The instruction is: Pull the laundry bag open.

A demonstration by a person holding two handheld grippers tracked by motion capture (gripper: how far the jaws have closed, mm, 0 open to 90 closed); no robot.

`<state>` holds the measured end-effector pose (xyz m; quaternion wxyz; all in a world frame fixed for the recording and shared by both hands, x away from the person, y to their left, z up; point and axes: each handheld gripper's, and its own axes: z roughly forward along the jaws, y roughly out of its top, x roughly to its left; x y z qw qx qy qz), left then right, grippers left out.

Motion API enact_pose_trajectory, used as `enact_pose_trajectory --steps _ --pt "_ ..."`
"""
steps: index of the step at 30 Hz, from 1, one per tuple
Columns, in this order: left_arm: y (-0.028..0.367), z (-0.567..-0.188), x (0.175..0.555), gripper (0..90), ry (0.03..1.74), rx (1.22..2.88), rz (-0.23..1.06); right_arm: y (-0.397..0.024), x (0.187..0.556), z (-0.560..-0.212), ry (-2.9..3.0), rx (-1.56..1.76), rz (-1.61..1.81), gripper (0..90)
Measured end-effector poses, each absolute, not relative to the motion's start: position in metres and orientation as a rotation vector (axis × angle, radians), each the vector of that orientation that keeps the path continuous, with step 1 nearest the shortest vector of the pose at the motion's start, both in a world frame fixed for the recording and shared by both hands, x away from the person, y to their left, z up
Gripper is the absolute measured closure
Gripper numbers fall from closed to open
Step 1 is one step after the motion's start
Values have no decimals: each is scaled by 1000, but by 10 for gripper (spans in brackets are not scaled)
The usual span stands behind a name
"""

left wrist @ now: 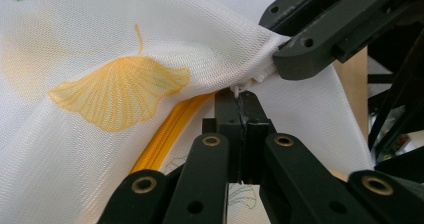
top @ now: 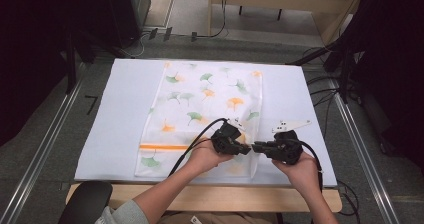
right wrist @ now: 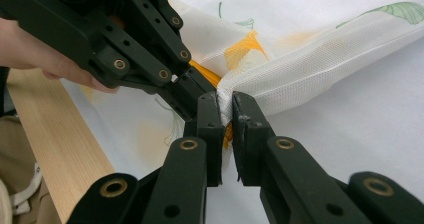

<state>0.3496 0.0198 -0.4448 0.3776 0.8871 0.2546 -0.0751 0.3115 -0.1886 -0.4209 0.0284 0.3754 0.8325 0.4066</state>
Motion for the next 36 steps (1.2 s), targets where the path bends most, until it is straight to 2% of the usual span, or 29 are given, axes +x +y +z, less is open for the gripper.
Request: enact_pose_trajectory --steps 7,13,36 --pt "22 -447 351 900 662 2286 -174 -189 311 -420 2570 1152 1248 854" --pt "41 -453 358 900 714 2291 -186 -195 311 -420 2556 1167 1258 853" --pt "41 -452 357 900 712 2294 -206 -196 311 -420 2554 1157 1254 851"
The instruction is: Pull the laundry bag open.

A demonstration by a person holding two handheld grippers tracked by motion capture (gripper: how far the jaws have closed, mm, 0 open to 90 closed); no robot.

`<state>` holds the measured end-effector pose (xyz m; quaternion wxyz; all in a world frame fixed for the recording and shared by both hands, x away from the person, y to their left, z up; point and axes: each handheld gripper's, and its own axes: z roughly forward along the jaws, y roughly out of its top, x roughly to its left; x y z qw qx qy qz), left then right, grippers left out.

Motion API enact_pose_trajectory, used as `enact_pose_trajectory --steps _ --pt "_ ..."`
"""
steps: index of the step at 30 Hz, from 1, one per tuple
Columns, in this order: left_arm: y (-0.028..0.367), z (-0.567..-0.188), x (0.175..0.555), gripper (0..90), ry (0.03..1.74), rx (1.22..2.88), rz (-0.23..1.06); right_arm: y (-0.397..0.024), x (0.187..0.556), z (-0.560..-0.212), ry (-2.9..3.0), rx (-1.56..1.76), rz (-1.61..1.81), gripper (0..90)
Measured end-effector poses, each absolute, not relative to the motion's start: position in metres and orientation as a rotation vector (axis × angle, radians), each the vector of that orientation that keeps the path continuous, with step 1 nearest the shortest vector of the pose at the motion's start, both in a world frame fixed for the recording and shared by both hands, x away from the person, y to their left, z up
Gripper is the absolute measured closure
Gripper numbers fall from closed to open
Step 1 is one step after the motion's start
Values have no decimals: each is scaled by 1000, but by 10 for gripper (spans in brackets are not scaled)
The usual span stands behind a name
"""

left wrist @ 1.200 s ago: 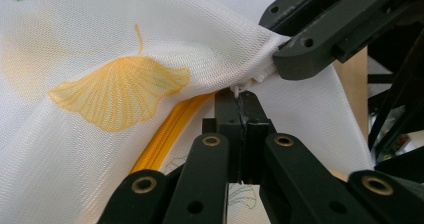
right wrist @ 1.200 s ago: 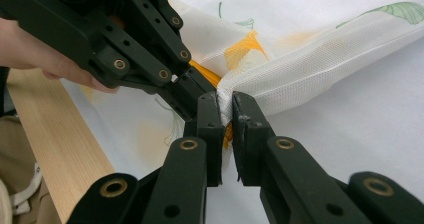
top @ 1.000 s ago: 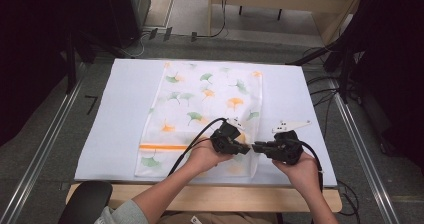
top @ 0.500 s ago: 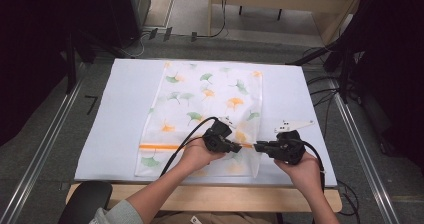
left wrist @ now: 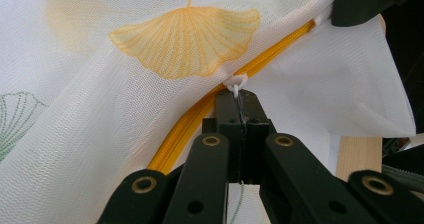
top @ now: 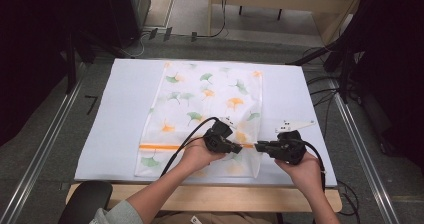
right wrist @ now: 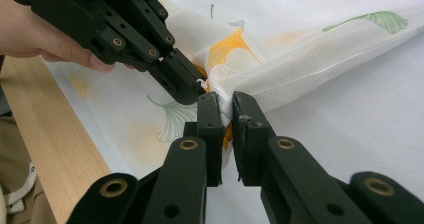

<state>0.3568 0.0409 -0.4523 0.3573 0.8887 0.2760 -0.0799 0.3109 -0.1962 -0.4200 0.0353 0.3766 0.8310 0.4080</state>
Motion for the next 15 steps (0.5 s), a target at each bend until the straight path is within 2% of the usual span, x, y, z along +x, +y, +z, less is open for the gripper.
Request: enact_pose_trajectory --steps 15 --pt "59 -453 363 900 754 2316 -177 -202 310 -419 2541 1160 1257 851"
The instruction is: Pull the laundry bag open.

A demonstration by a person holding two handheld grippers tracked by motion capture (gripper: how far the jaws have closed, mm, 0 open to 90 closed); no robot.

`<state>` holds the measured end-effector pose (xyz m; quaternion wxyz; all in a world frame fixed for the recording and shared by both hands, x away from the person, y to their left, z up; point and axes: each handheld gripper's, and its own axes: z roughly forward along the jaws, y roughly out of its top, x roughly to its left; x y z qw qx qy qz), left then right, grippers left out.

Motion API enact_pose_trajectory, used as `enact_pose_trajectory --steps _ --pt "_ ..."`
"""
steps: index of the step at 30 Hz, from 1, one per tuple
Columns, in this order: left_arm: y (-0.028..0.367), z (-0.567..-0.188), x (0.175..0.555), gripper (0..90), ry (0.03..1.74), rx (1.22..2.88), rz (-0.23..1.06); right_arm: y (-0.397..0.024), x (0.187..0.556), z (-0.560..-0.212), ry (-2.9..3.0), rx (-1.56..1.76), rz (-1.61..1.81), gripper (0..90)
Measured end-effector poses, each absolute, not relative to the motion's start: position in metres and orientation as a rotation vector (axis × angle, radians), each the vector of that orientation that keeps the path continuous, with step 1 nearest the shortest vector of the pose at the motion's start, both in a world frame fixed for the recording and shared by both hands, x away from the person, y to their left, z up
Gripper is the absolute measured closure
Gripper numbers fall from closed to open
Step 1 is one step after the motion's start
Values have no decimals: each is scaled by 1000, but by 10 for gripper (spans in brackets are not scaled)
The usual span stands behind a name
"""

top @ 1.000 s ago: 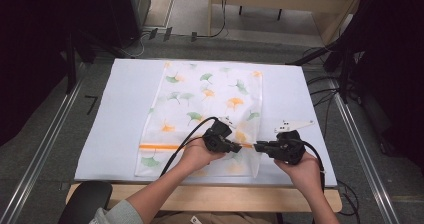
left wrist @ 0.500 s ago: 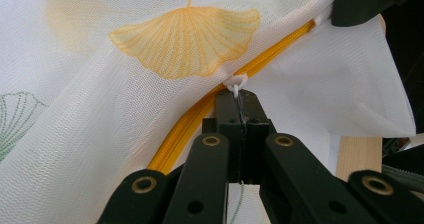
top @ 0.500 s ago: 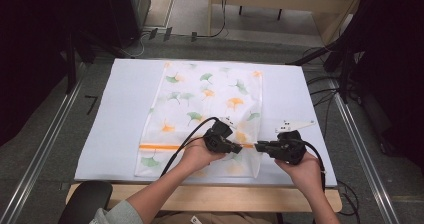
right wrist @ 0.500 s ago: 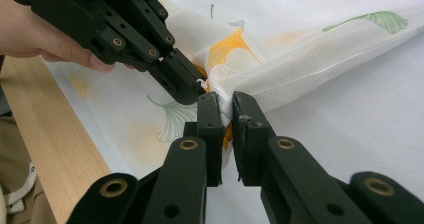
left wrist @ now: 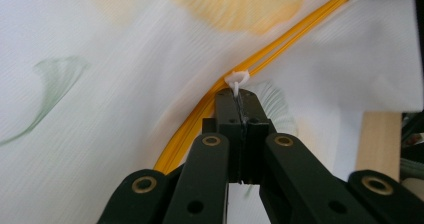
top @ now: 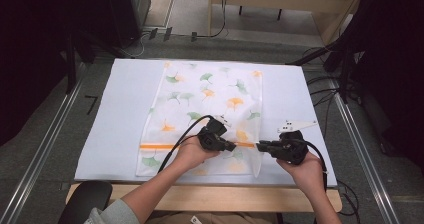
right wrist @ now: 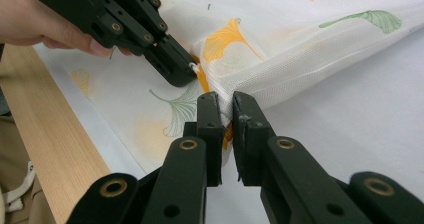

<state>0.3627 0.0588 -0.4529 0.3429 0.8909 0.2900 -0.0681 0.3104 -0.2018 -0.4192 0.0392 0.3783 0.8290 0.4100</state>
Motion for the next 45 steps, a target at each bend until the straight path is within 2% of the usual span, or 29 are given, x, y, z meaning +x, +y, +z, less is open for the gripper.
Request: enact_pose_trajectory --steps 5,27,37,45 --pt "81 -456 368 900 824 2287 -187 -207 311 -419 2531 1183 1255 850" --pt "81 -450 364 900 798 2296 -184 -209 312 -422 2520 1207 1240 846" --pt "84 -446 364 900 796 2327 -144 -209 313 -422 2522 1202 1236 846" --pt "112 -445 370 900 851 2349 -155 -212 313 -422 2517 1214 1236 846"
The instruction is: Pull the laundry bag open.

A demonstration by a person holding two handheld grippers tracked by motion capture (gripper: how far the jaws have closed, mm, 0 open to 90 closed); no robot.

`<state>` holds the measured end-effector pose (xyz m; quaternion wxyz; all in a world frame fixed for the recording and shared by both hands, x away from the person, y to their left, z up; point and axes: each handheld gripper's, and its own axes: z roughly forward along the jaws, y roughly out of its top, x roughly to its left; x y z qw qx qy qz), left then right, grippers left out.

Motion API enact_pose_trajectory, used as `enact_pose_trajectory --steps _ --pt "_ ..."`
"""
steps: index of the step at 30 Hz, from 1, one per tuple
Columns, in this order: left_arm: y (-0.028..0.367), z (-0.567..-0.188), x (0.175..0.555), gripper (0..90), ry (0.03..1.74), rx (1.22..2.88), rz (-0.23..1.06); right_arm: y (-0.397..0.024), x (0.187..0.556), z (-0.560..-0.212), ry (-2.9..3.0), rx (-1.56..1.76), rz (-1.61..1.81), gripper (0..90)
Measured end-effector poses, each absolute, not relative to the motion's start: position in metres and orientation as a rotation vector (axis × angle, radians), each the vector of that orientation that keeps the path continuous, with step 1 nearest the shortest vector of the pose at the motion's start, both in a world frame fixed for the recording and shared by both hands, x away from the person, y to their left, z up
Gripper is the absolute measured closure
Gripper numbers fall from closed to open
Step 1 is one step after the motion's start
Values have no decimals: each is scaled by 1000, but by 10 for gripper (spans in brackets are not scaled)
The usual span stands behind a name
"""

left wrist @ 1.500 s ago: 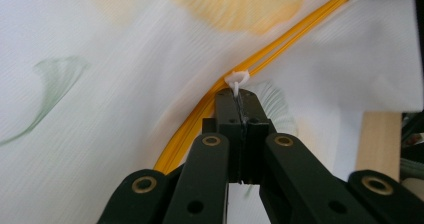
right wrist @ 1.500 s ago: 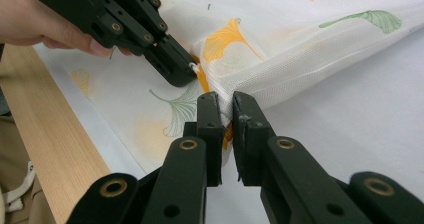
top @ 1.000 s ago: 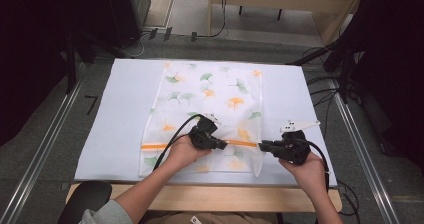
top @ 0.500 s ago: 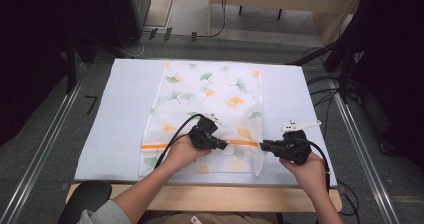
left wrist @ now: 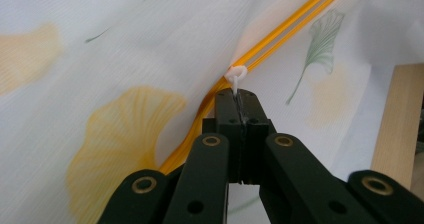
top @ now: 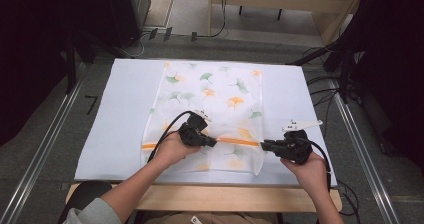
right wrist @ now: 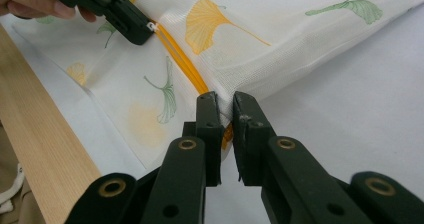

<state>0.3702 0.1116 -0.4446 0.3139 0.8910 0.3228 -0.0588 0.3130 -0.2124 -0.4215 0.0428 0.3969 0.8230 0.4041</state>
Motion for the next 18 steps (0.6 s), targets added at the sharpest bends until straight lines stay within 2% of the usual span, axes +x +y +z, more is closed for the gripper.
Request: enact_pose_trajectory --steps 7,18 --pt "130 -443 370 900 879 2331 -182 -210 313 -421 2523 1216 1233 845" --pt "131 -442 367 900 868 2313 -176 -210 313 -423 2524 1215 1223 846"
